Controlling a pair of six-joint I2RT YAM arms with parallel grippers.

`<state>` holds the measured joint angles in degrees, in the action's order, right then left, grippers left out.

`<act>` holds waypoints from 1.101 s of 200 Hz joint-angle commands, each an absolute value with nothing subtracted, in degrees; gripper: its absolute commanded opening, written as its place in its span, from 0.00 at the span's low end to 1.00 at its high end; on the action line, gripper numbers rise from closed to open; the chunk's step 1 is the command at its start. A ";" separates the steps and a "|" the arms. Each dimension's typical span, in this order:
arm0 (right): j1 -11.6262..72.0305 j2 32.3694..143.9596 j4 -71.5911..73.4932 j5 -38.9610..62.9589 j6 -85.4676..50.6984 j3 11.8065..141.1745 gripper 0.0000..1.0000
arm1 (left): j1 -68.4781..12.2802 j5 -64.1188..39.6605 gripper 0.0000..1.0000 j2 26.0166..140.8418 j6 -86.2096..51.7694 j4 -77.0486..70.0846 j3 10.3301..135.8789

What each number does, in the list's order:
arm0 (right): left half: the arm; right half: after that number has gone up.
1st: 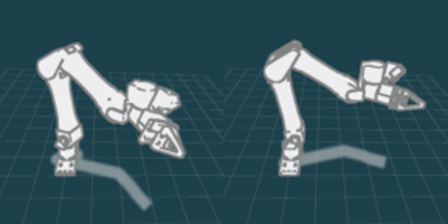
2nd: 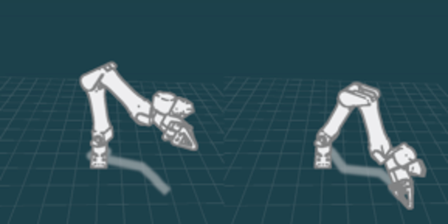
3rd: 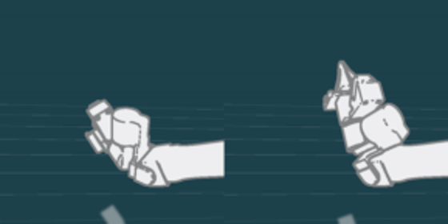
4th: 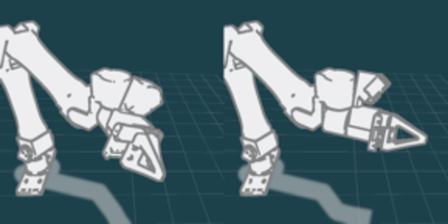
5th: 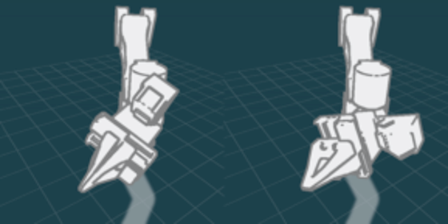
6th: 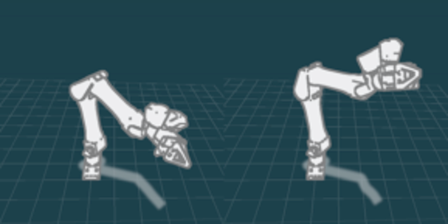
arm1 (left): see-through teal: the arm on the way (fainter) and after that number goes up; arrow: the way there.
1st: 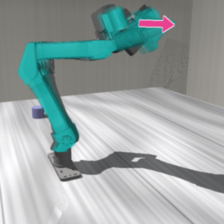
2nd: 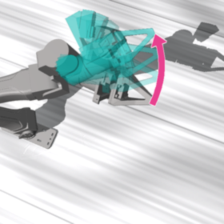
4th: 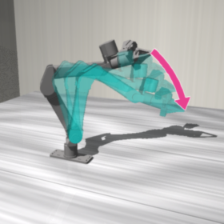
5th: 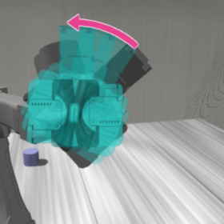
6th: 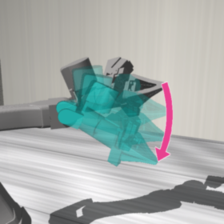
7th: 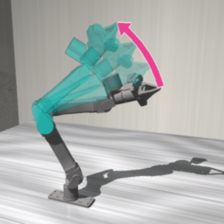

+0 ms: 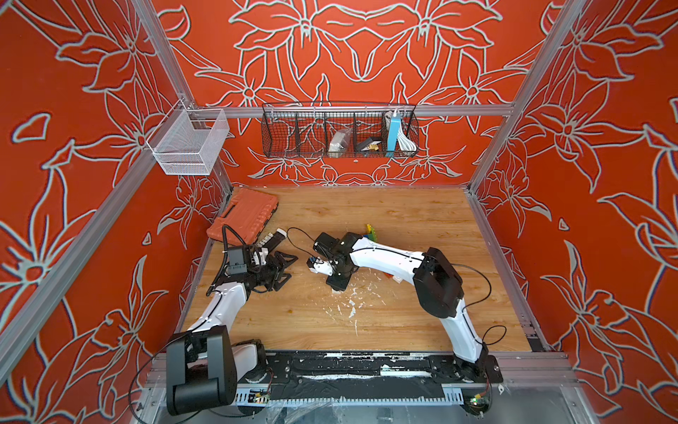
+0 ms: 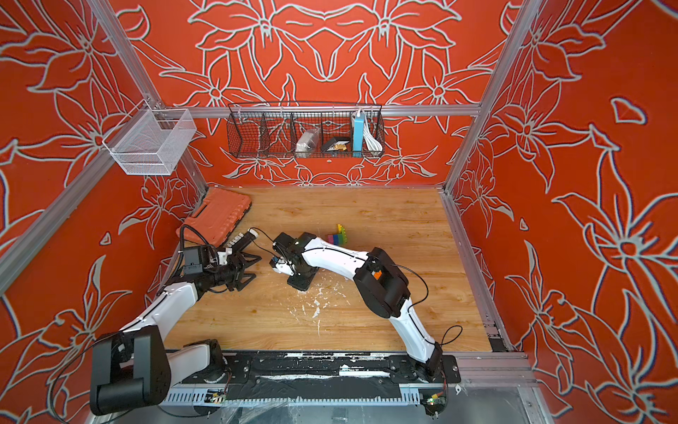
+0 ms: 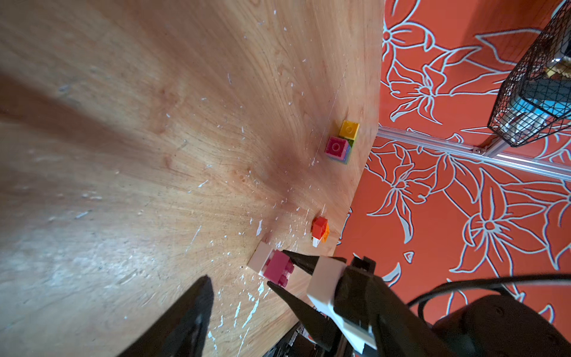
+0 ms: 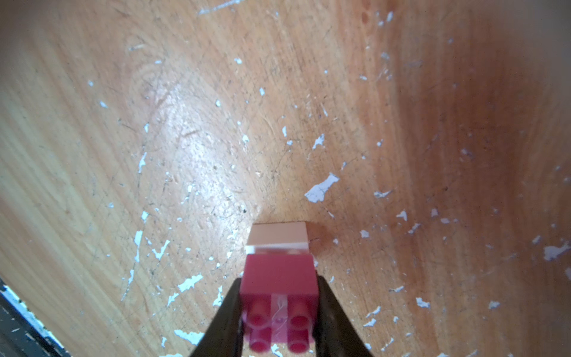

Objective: Assemble the letter r with lego
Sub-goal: Assemble the lego brick with the lego brick.

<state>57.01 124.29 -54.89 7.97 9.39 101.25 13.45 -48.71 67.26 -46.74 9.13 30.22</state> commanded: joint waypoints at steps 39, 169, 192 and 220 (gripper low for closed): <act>57.58 131.19 -57.48 8.88 11.59 97.45 0.00 | 13.71 -49.41 0.79 67.06 -45.44 11.65 32.33; 57.44 133.93 -57.50 8.20 -0.32 96.43 0.00 | 13.71 -49.39 0.79 66.82 -45.26 12.04 32.56; 57.83 134.33 -57.17 7.32 2.70 96.15 0.00 | 13.71 -49.31 0.79 66.76 -45.18 12.08 32.27; 57.86 135.23 -56.55 4.79 6.47 96.16 0.00 | 13.71 -49.39 0.79 67.09 -45.19 12.00 32.47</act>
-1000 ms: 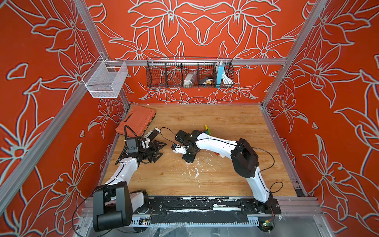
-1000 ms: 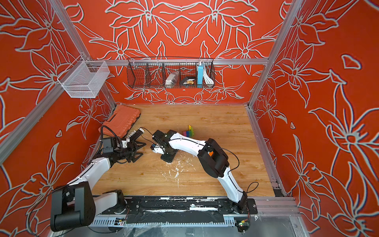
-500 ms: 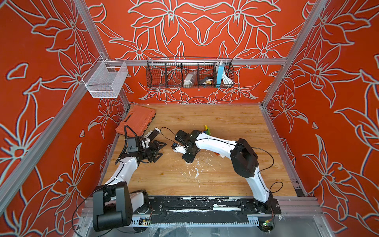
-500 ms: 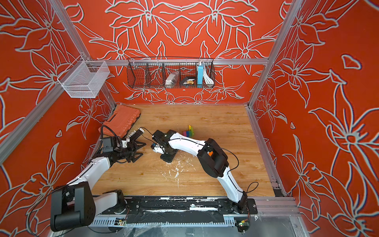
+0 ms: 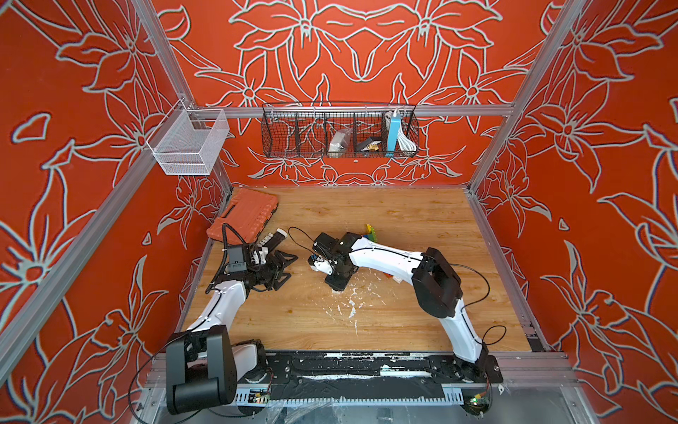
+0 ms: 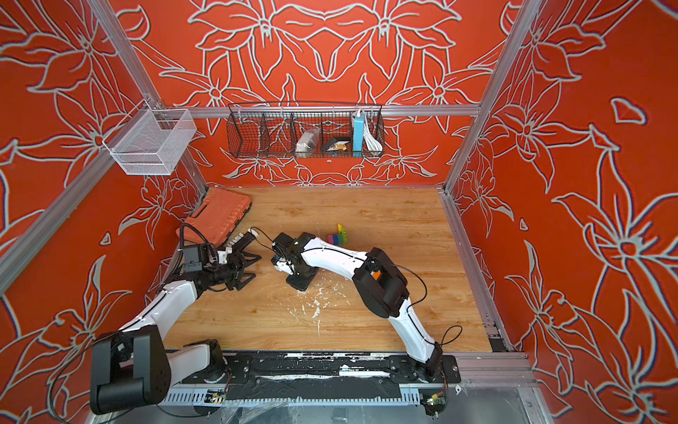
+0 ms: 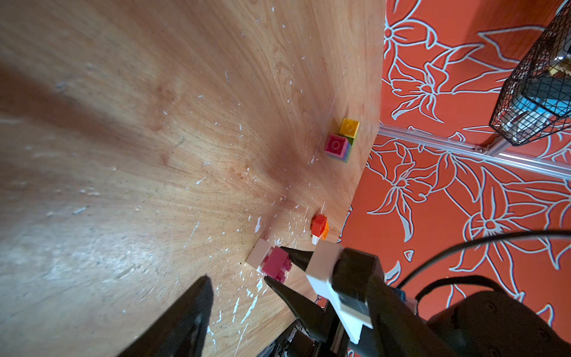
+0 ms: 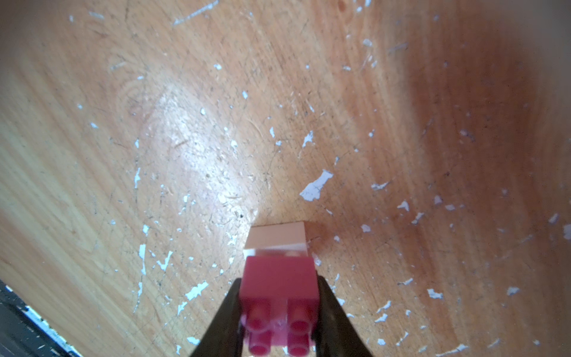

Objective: Assemble the letter r with lego
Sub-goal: Assemble the lego brick with the lego brick.

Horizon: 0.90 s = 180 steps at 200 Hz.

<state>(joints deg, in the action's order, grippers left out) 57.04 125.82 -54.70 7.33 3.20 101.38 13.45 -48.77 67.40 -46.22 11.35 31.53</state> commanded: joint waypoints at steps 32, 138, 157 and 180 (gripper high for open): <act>57.88 136.27 -56.46 4.11 9.10 97.11 0.00 | 13.69 -49.39 0.79 67.00 -45.09 12.05 32.37; 55.52 138.85 -59.39 6.04 6.63 98.76 0.00 | 13.70 -49.39 0.79 67.15 -44.91 12.46 32.72; 54.96 137.46 -57.94 5.53 3.25 96.65 0.00 | 13.70 -49.26 0.79 66.99 -44.78 12.59 32.76; 55.02 134.94 -54.15 4.35 -2.58 91.34 0.00 | 13.48 -47.99 0.80 66.78 -43.58 14.15 33.47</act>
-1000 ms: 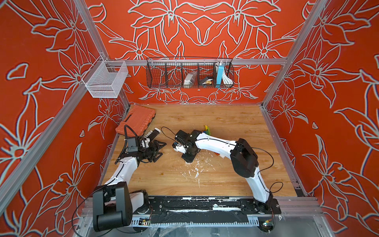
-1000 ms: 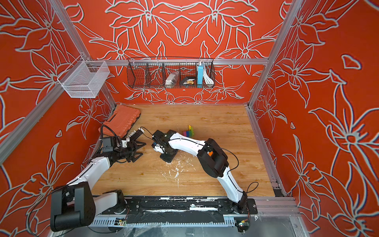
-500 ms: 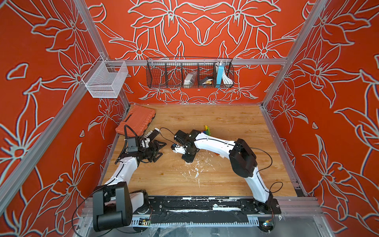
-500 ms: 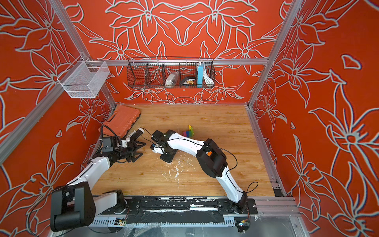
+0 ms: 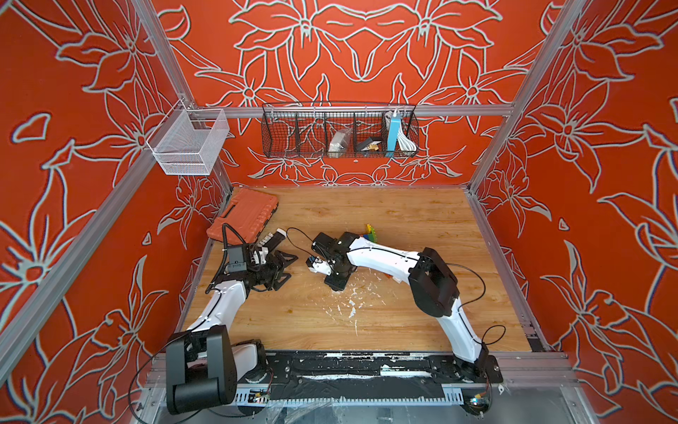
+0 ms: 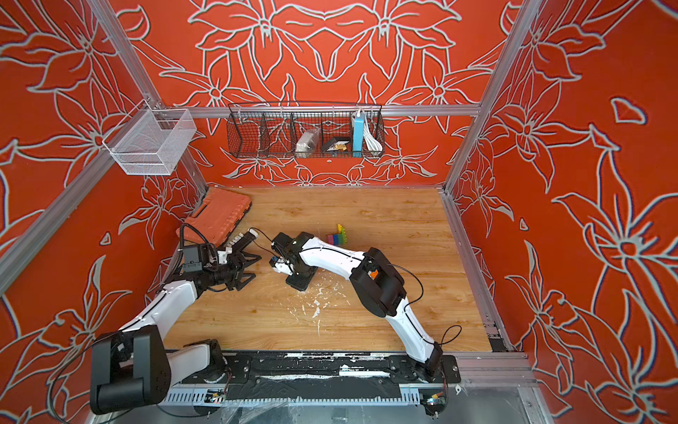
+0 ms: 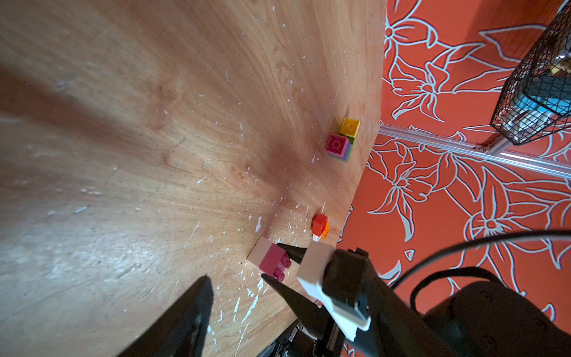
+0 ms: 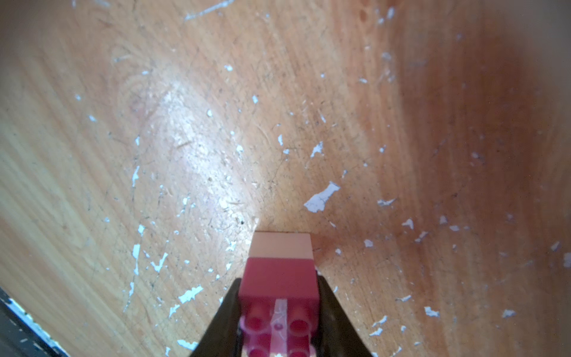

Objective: Assemble the letter r with lego
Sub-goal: Assemble the lego brick with the lego brick.

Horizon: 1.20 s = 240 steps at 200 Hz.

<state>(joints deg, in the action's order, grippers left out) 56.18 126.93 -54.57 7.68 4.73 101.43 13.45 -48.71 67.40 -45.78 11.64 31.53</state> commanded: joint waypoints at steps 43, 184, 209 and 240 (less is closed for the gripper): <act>55.27 128.55 -48.74 -0.35 -10.27 81.67 0.00 | 9.20 -43.07 0.81 66.03 -41.75 17.67 36.64; 58.61 125.20 -48.36 -10.86 -22.50 74.95 0.00 | 6.15 -40.53 0.84 68.62 -43.42 16.61 37.73; 58.62 127.41 -51.10 -11.53 -23.26 76.05 0.00 | 6.15 -40.25 0.84 68.64 -43.33 16.61 37.71; 58.89 127.71 -52.48 -14.05 -25.48 75.02 0.00 | 6.16 -39.99 0.84 68.93 -42.87 16.92 37.69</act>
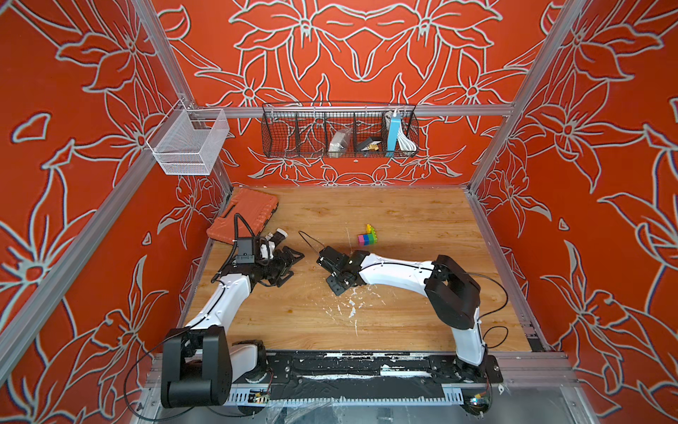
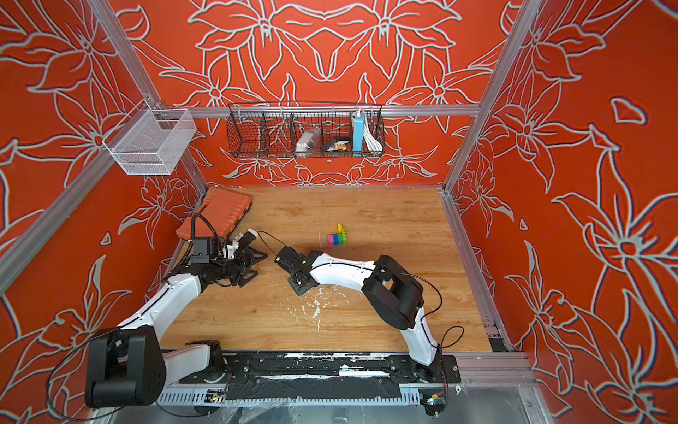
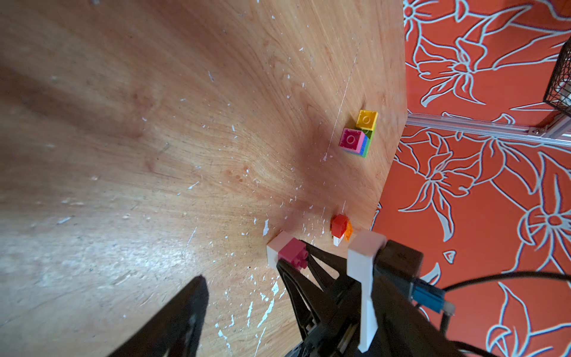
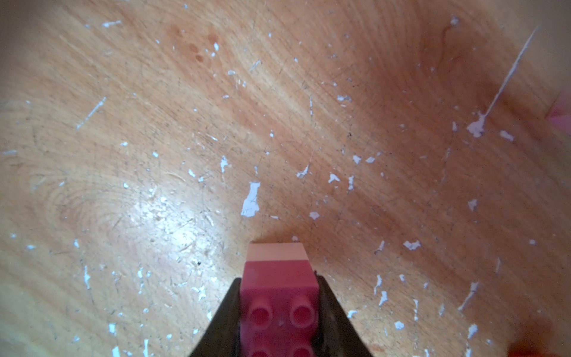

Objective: Assemble the letter r with lego
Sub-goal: Assemble the lego brick with the lego brick.

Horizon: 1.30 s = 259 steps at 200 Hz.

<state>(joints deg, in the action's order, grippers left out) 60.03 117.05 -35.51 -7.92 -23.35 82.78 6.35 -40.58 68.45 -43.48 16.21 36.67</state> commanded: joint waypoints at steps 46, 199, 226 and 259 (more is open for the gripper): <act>57.99 126.66 -49.51 -8.49 -26.83 73.06 0.00 | 6.11 -39.91 0.85 68.91 -42.30 17.41 37.60; 49.48 116.56 -49.52 -8.75 -27.25 81.57 0.63 | 0.20 -36.30 0.99 69.25 -37.81 21.66 42.71; 49.07 111.81 -49.34 -7.53 -26.65 83.16 0.76 | -0.69 -35.07 0.99 68.91 -36.23 23.59 44.34; 47.81 101.36 -43.27 -2.61 -26.50 79.16 0.79 | -5.01 -30.40 0.99 68.95 -33.04 26.75 48.03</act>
